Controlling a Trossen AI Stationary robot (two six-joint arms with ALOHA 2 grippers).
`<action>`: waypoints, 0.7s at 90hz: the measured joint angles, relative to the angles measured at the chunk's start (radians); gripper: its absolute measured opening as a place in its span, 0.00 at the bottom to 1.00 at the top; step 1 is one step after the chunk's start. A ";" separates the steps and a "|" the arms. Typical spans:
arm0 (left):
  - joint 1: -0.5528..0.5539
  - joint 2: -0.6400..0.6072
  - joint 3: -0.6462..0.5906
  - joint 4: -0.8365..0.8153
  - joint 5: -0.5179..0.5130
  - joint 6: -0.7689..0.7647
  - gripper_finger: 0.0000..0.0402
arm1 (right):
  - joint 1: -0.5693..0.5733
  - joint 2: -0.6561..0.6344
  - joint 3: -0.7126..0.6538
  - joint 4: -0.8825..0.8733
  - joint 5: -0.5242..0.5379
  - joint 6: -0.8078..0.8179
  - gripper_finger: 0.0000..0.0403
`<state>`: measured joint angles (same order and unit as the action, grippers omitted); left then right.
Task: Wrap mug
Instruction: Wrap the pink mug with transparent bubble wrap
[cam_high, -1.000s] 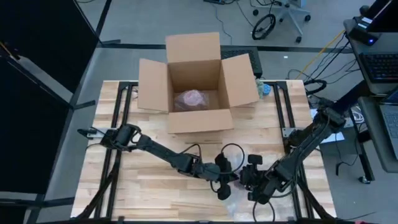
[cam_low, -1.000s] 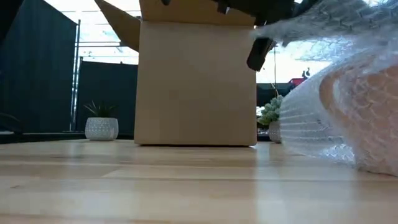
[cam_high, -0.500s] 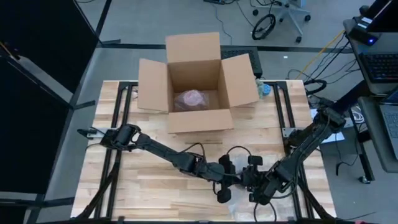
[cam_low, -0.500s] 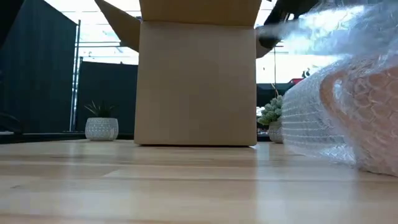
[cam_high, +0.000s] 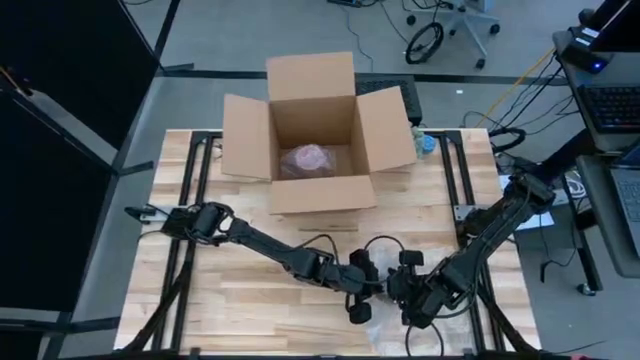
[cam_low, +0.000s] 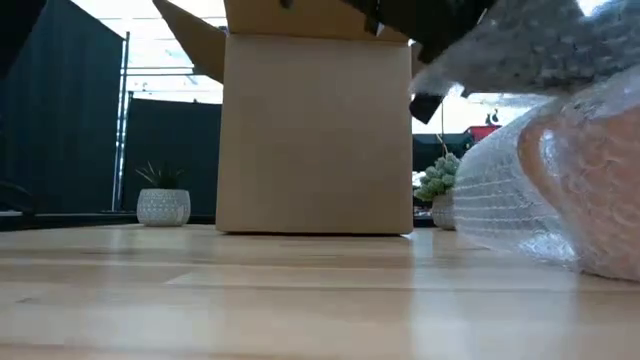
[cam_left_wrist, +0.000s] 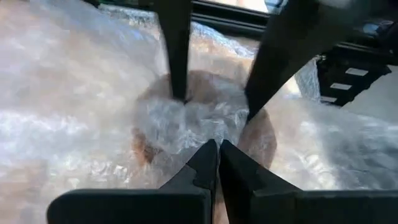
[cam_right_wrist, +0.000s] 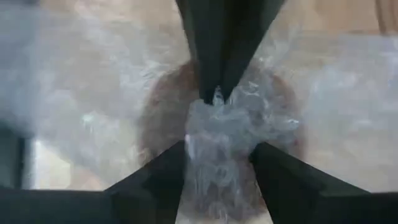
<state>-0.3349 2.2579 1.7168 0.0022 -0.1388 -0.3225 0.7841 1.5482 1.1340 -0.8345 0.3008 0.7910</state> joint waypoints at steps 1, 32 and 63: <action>0.000 0.000 0.000 0.000 0.000 0.000 0.00 | 0.000 0.000 0.010 -0.010 -0.002 -0.004 0.46; 0.001 0.001 -0.001 0.003 -0.004 0.016 0.00 | -0.030 -0.001 0.211 -0.183 0.036 -0.121 0.47; -0.001 0.001 -0.002 0.006 -0.004 0.017 0.00 | -0.058 0.036 0.049 -0.012 -0.043 -0.091 0.02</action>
<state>-0.3359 2.2593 1.7145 0.0082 -0.1430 -0.3052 0.7258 1.5845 1.1832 -0.8464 0.2582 0.6997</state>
